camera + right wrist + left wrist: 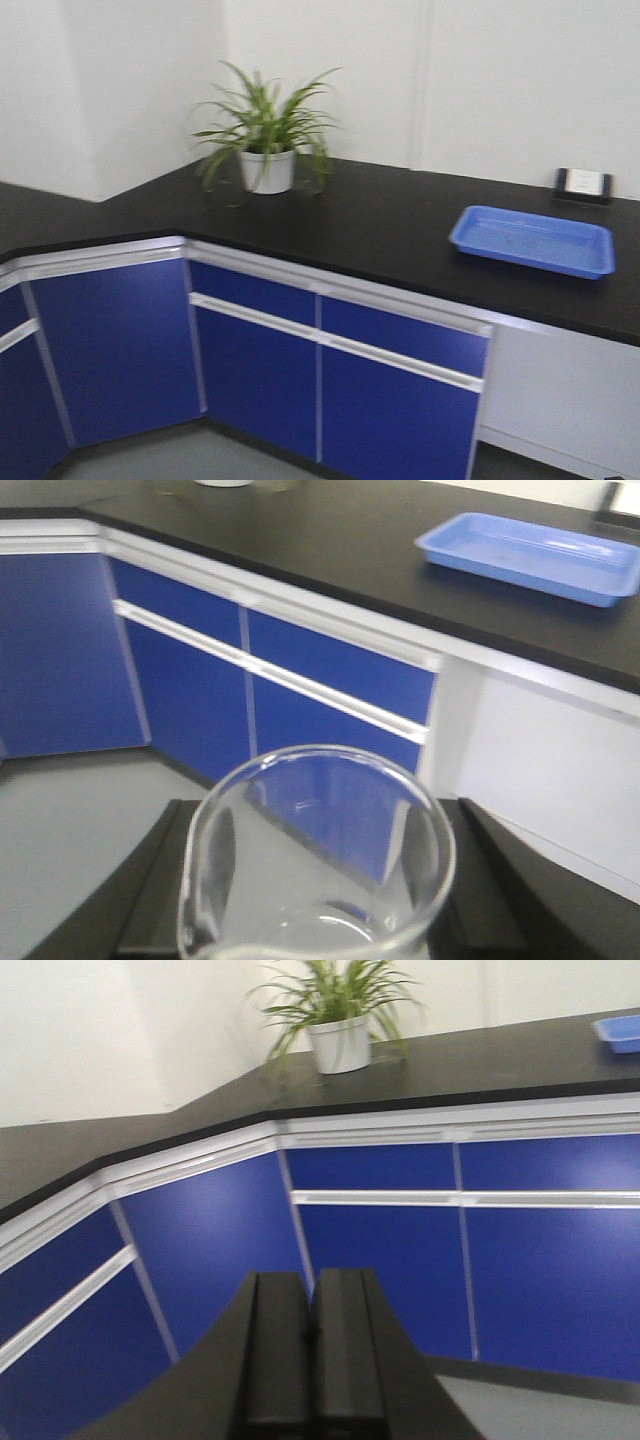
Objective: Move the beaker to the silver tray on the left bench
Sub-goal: 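Drive the base to the bench with the silver tray, holding the beaker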
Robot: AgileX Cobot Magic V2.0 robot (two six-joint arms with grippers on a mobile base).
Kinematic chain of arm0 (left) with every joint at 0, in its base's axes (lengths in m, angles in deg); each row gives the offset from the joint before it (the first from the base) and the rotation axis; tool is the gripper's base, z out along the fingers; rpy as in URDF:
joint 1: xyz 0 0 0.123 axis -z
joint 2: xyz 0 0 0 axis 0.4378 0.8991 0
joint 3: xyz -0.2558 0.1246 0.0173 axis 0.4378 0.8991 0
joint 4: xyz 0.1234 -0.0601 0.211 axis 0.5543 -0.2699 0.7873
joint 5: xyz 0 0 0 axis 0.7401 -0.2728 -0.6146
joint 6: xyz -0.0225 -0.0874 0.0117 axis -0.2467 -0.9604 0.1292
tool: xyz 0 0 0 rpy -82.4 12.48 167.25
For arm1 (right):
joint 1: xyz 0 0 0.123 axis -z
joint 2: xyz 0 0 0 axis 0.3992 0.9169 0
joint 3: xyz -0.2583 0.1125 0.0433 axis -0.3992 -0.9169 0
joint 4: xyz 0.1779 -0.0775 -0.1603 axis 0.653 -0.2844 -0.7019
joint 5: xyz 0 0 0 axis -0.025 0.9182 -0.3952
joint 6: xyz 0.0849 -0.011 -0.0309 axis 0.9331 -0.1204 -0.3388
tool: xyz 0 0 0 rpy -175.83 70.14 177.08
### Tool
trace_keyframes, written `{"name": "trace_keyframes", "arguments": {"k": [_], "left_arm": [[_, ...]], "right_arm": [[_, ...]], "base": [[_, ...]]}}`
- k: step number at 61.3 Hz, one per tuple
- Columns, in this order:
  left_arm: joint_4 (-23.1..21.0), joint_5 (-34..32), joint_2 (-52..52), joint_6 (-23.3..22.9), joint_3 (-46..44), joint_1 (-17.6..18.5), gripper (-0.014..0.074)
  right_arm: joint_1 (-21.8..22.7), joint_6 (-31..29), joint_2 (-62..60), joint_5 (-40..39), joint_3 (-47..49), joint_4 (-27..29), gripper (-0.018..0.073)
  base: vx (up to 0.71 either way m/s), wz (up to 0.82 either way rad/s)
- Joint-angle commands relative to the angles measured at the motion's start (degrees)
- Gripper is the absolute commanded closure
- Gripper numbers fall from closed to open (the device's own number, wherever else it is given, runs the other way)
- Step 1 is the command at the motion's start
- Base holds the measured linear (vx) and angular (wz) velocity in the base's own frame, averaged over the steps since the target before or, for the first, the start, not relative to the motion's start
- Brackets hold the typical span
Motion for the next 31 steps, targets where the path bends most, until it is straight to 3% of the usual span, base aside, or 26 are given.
{"name": "trace_keyframes", "arguments": {"k": [1, 31], "left_arm": [[-0.29, -4.76, -0.45, -0.36, 1.14, 0.34, 0.0595], [-0.29, -4.76, -0.45, -0.36, 1.14, 0.34, 0.0595]], "right_arm": [[0.36, 0.15, -0.03, -3.06, 2.18, -0.63, 0.057], [0.36, 0.15, -0.03, -3.06, 2.18, -0.63, 0.057]], "base": [[-0.32, 0.57], [-0.28, 0.51]]}}
